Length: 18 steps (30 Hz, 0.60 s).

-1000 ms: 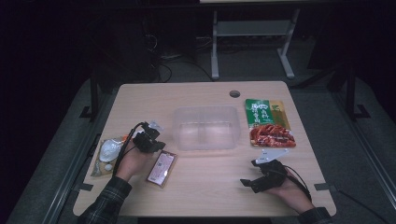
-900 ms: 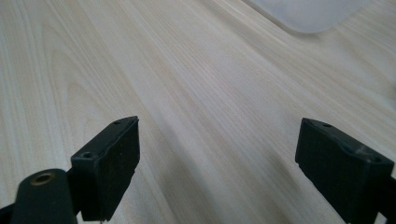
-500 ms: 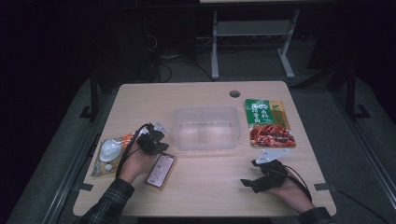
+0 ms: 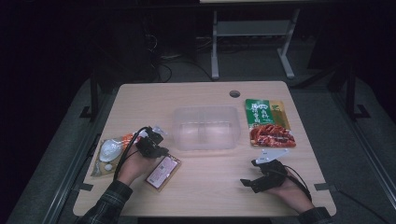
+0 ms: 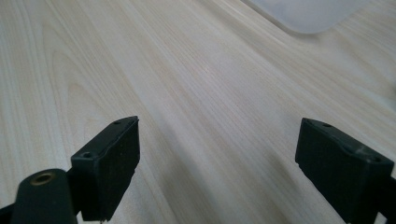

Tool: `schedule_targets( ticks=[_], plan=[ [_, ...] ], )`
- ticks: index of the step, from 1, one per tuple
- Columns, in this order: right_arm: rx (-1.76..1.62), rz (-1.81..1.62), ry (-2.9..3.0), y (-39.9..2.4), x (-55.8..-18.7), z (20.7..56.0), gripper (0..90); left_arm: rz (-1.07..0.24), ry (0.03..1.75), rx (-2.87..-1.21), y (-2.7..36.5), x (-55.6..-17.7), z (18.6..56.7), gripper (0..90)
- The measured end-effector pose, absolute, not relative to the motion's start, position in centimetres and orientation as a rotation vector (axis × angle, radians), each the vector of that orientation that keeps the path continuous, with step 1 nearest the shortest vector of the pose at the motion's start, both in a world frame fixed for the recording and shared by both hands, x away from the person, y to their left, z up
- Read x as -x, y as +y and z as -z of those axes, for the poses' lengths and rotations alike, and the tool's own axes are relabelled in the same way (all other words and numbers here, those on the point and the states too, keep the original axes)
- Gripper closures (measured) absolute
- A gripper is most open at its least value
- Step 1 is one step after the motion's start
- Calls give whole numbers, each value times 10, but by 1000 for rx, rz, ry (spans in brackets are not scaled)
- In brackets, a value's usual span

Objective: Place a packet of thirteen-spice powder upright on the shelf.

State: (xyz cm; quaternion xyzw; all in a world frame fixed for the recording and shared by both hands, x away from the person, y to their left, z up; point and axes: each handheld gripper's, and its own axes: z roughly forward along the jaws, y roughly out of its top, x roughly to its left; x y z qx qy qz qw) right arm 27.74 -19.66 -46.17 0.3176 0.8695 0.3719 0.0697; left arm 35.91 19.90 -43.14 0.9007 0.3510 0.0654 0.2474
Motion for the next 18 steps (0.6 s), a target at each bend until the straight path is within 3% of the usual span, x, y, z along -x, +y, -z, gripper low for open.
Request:
schedule_targets(
  ticks=[9, 18],
  plan=[
    [-958, -1124, 2615, -197, -277, 461, 135, -118, 812, -2425, 185, -344, 423, 891],
    [-952, -1124, 2616, -197, -277, 461, 135, -149, 742, -2401, 208, -308, 410, 615]
  ],
)
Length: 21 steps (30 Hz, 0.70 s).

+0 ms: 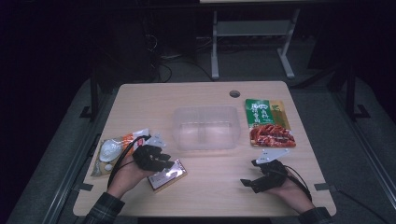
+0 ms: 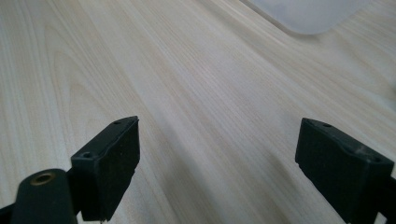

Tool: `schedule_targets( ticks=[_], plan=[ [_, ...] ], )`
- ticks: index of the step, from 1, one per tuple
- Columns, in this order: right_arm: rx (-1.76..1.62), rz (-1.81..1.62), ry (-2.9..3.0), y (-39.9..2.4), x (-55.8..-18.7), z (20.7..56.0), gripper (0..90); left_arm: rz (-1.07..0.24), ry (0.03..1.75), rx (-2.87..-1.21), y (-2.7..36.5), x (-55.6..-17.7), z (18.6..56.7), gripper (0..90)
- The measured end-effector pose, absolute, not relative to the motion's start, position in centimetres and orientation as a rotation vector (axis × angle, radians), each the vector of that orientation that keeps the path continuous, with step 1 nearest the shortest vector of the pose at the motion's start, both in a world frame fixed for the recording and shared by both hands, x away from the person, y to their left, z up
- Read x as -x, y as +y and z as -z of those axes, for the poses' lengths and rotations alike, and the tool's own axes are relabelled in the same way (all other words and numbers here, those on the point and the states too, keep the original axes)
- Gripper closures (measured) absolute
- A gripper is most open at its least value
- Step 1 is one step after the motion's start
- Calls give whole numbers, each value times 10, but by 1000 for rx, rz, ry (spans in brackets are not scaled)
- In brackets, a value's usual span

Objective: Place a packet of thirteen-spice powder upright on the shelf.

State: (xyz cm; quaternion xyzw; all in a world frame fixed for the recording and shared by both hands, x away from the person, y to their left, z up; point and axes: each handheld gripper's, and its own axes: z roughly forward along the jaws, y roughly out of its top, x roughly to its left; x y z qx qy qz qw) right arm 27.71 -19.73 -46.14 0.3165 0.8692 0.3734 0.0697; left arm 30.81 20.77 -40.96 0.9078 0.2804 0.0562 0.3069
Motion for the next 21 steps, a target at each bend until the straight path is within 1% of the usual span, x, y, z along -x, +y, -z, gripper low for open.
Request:
schedule_targets(
  ticks=[3, 8, 11, 14, 17, 21],
  plan=[
    [-951, -1121, 2617, -197, -277, 461, 135, -150, 755, -2395, 215, -295, 412, 531],
    [-949, -1118, 2623, -196, -277, 462, 135, -201, 784, -2415, 228, -276, 420, 407],
    [-940, -1121, 2624, -195, -277, 462, 135, -202, 812, -2418, 234, -268, 427, 373],
    [-945, -1115, 2626, -195, -277, 462, 135, -211, 805, -2416, 235, -264, 431, 339],
    [-943, -1115, 2627, -194, -278, 462, 135, -234, 804, -2425, 233, -265, 432, 321],
    [-942, -1115, 2627, -194, -278, 462, 135, -220, 806, -2439, 233, -266, 436, 275]
  ],
)
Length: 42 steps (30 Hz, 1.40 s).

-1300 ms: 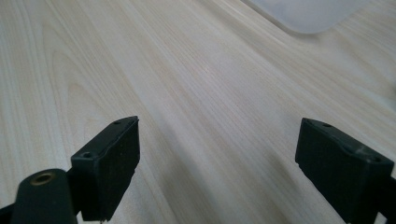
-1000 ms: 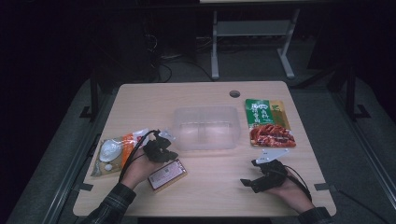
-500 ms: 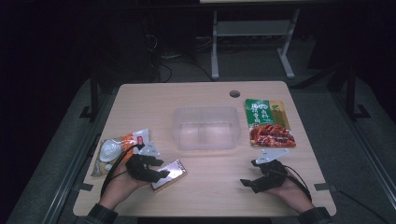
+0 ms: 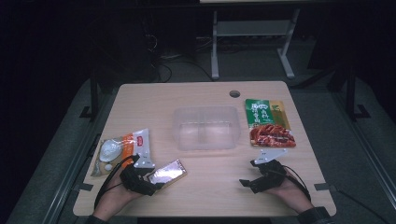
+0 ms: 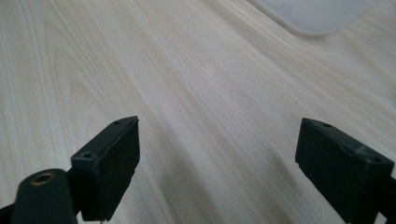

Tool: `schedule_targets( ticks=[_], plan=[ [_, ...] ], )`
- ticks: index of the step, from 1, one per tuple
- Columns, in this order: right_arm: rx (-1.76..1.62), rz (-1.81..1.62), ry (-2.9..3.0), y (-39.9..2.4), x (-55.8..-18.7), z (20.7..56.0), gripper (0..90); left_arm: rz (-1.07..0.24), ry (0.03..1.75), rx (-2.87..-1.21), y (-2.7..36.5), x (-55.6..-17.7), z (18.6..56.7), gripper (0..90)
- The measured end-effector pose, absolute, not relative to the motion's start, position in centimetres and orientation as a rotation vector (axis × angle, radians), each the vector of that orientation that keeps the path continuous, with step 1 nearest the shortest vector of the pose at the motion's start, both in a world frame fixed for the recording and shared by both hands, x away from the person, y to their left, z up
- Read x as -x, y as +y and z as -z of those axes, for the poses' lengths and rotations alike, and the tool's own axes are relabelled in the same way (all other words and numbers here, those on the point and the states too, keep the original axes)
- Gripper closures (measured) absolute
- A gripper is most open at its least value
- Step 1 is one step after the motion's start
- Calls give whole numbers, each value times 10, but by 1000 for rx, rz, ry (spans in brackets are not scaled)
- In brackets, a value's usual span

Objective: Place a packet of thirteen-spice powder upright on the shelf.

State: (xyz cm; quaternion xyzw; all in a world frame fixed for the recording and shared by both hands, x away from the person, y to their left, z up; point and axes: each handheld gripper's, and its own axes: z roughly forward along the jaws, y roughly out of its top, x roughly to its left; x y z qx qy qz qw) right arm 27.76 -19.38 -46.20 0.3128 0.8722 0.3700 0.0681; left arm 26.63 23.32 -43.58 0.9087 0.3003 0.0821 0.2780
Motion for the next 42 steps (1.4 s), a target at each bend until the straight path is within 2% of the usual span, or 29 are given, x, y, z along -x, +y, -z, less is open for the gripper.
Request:
schedule_targets(
  ticks=[11, 22, 26, 31, 42],
  plan=[
    [-935, -1115, 2630, -194, -277, 462, 132, -195, 798, -2486, 231, -268, 446, 302],
    [-941, -1144, 2651, -193, -276, 458, 90, -200, 791, -2516, 228, -268, 450, 301],
    [-938, -1158, 2657, -193, -274, 457, 110, -199, 788, -2517, 228, -268, 450, 315],
    [-933, -1187, 2666, -195, -276, 456, 137, -153, 793, -2496, 229, -270, 449, 319],
    [-832, -1306, 2667, -192, -279, 446, 101, -133, 705, -2356, 224, -272, 433, 319]
  ],
)
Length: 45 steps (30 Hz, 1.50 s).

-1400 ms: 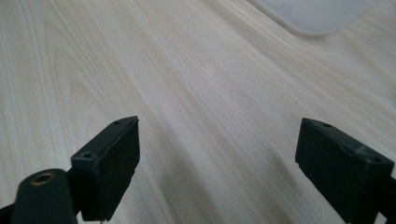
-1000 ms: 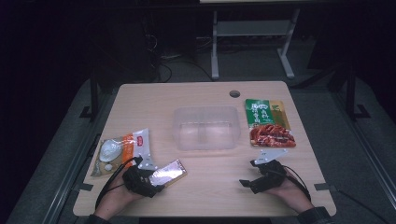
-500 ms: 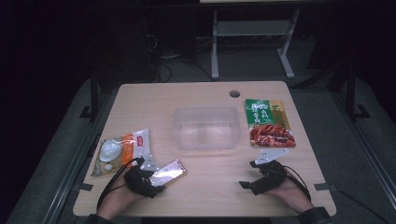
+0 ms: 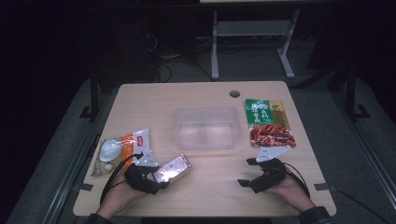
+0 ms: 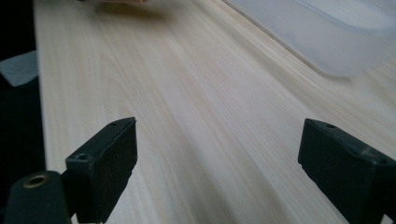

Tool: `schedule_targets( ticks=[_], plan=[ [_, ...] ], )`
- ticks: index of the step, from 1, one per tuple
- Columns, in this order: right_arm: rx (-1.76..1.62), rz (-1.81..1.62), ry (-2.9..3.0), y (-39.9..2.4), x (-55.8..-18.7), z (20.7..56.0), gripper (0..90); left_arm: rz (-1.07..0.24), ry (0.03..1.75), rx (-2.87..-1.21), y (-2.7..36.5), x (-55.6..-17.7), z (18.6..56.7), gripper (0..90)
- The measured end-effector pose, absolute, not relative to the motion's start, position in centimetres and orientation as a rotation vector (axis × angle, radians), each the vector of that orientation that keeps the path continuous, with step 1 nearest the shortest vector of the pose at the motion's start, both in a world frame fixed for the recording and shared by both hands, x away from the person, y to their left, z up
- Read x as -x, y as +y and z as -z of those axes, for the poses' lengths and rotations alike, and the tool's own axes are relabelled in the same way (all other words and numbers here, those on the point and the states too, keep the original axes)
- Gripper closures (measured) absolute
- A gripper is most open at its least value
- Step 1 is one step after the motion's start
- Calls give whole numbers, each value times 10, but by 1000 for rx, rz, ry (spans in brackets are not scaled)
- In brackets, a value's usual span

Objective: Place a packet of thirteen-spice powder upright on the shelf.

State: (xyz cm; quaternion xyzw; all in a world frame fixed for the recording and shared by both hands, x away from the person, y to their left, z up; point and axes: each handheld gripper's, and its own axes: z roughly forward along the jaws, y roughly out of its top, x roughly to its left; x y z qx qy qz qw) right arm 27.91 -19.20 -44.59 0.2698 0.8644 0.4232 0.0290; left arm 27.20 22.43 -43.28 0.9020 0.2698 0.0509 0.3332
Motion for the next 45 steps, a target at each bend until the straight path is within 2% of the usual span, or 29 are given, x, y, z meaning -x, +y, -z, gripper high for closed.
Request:
schedule_targets(
  ticks=[28, 38, 45],
  plan=[
    [-394, -1622, 2694, -153, -313, 408, 135, -92, 377, -2223, 184, -295, 408, 319],
    [-324, -1704, 2718, -143, -323, 407, 137, -54, 243, -2209, 167, -296, 410, 319],
    [-274, -1738, 2744, -139, -320, 407, 211, -26, 211, -2190, 160, -294, 409, 318]
  ],
)
